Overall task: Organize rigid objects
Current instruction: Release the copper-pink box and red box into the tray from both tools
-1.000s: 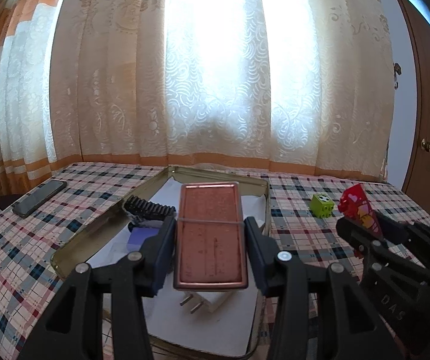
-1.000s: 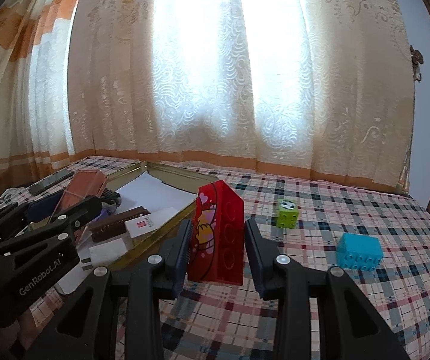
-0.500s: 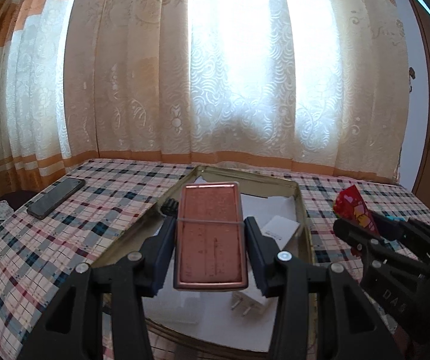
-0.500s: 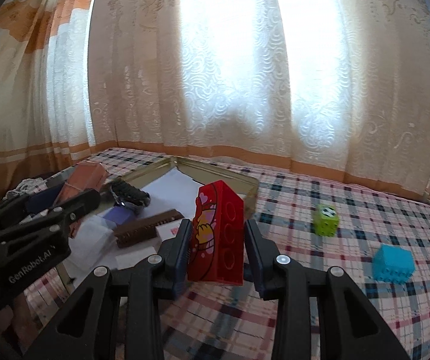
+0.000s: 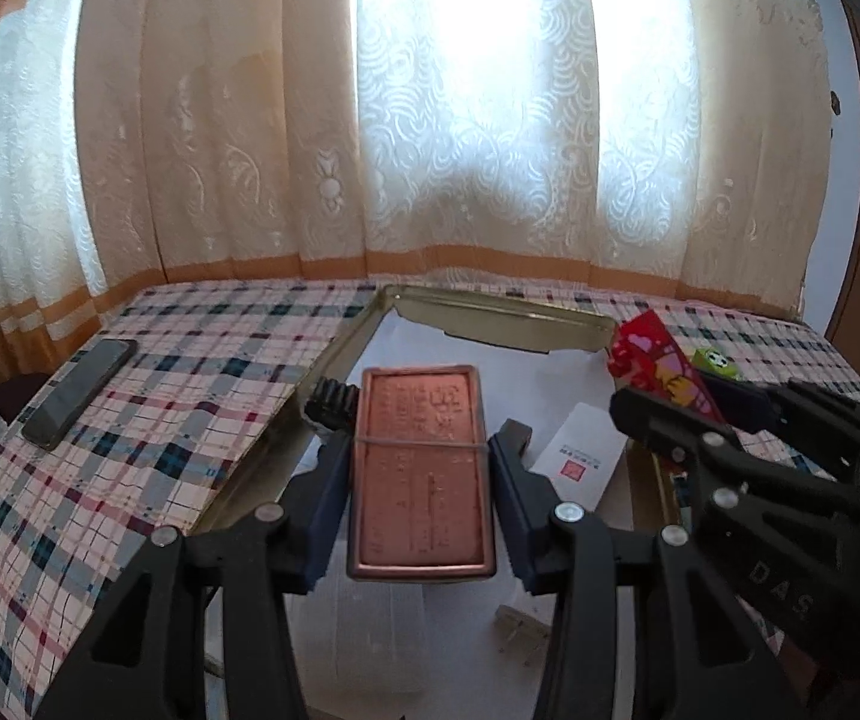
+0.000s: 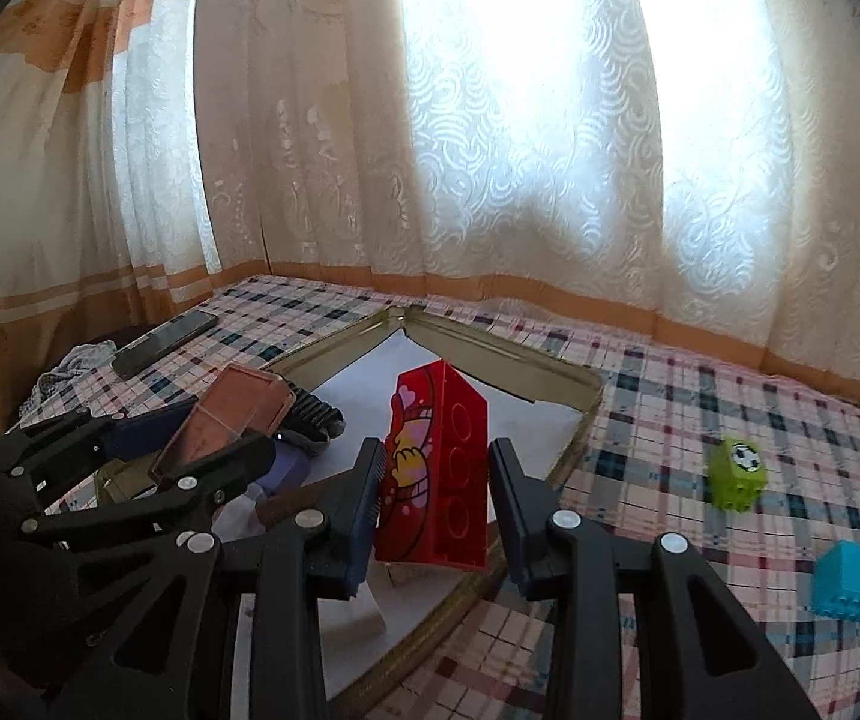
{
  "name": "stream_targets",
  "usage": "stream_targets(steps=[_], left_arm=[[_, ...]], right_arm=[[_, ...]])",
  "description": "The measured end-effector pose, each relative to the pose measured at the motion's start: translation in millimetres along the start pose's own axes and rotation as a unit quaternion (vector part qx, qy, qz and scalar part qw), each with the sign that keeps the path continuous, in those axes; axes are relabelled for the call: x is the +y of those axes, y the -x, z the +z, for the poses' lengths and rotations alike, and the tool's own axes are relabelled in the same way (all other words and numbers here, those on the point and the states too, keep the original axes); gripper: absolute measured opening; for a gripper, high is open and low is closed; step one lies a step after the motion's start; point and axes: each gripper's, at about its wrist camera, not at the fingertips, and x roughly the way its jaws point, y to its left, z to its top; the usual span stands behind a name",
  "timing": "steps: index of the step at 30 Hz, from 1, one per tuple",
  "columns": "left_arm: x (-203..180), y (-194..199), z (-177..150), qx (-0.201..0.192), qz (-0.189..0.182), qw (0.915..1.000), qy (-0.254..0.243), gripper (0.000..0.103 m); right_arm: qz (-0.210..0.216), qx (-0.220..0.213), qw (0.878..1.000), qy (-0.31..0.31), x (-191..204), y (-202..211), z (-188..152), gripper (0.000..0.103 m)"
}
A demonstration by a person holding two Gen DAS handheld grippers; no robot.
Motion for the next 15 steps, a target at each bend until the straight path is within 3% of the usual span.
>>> stream_targets(steps=[15], left_arm=[[2.5, -21.2, 5.0, 0.03, 0.03, 0.9988, -0.024, 0.045]], right_arm=[[0.013, 0.036, 0.999, -0.005, 1.9, -33.7, 6.2, 0.038]])
